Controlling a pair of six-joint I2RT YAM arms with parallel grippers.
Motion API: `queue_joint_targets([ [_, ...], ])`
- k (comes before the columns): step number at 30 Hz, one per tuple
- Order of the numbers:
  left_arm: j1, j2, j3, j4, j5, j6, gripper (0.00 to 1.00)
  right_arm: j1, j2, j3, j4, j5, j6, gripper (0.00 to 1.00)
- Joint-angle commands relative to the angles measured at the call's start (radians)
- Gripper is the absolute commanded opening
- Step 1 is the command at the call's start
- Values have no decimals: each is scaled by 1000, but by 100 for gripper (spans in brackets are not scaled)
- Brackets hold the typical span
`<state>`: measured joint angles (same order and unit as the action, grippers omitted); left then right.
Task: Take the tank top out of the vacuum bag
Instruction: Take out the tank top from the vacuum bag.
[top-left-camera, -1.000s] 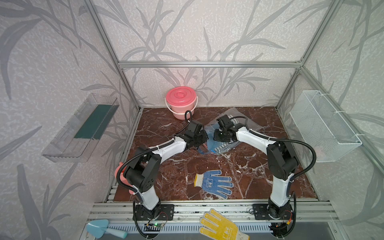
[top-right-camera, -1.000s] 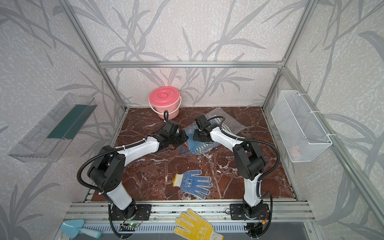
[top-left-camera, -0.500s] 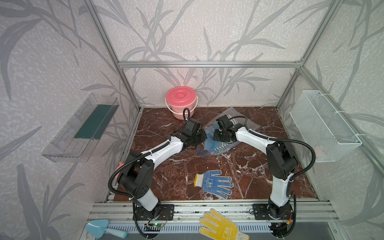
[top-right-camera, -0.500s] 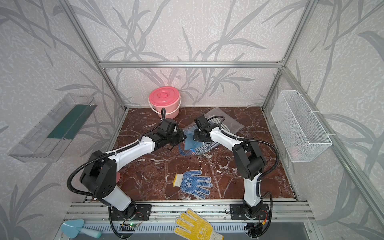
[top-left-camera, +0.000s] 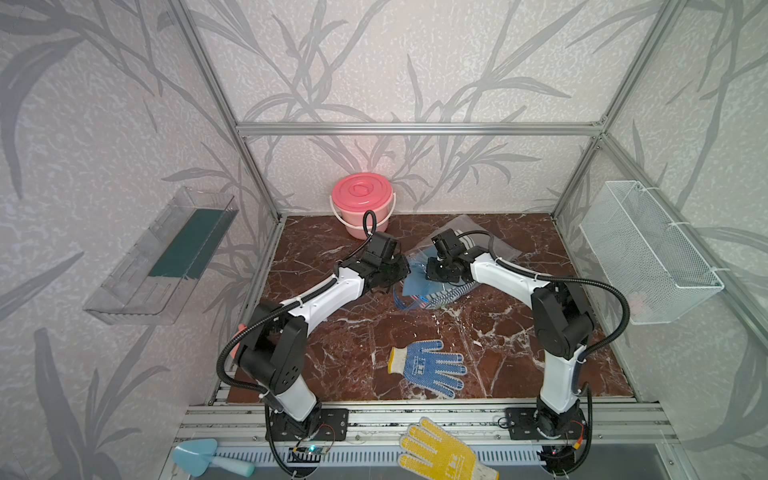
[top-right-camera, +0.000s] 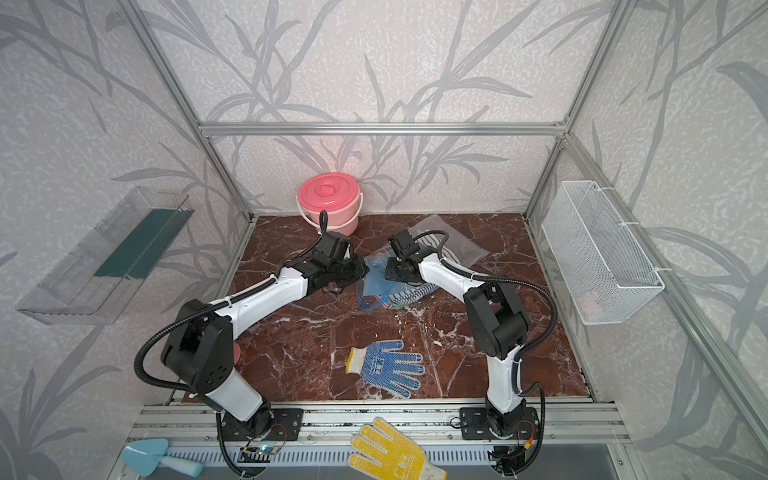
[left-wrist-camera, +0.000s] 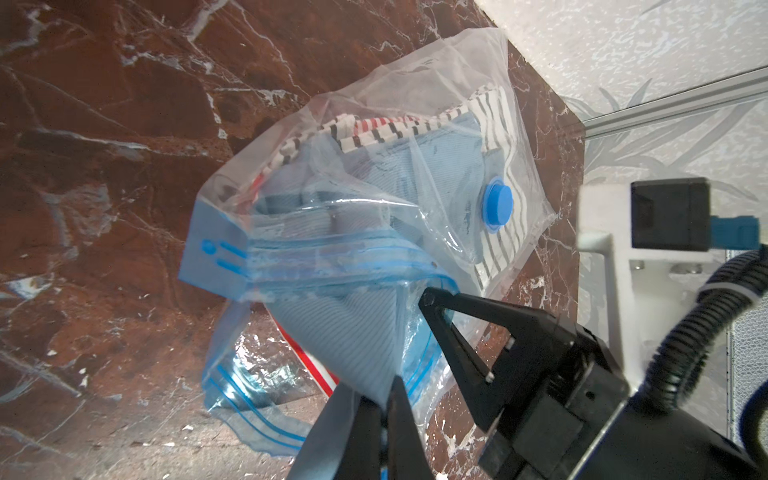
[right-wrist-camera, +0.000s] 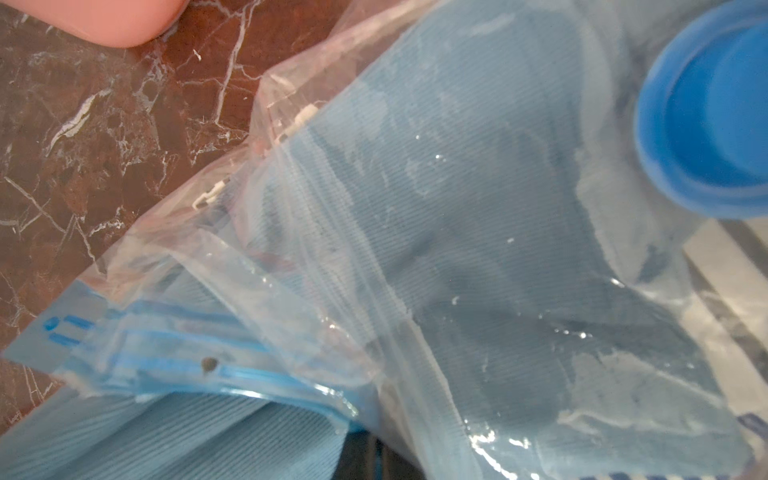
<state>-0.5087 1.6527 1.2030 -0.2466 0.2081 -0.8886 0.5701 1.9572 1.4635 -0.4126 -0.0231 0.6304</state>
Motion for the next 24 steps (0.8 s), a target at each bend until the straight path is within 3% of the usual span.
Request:
queue_joint_targets([
  [1, 5, 7, 49, -17, 23, 20, 0, -8, 45, 49, -11, 7, -29, 0],
  [24, -66, -32, 5, 9, 30, 39, 0, 11, 112, 244, -56, -72, -11, 0],
])
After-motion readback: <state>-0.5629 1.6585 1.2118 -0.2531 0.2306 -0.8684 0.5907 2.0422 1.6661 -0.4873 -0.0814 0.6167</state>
